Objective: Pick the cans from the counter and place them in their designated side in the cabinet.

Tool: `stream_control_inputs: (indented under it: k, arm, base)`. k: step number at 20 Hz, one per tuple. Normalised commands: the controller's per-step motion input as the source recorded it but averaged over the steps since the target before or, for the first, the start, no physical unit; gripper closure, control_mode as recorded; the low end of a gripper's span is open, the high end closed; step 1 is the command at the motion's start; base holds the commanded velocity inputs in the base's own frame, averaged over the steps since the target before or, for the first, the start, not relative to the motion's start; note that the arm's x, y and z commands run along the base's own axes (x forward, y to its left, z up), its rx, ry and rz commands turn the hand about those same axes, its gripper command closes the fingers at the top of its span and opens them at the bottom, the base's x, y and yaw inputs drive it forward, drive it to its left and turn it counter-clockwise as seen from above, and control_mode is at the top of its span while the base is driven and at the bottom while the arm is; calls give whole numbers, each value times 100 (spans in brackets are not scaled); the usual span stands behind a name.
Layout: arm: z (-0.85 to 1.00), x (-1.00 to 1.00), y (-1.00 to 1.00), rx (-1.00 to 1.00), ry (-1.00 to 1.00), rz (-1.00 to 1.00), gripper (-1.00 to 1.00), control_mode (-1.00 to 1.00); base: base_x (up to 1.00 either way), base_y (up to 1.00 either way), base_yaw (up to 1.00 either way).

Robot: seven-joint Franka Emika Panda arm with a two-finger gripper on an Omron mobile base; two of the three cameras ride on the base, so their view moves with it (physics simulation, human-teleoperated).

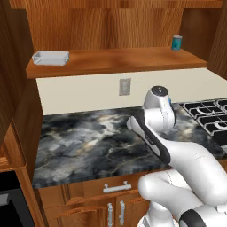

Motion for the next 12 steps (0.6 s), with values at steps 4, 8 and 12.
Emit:
stream_control_inputs:
  k: [4,8,12]
  arm:
    - [31,-30,-27,0,0,0,100,-100]
    - [28,-31,-26,0,0,0,100,-100]
    - [30,-29,-22,0,-1,0,100,-100]
  base:
    - [0,0,0]
    - [0,0,0]
    - [0,0,0]
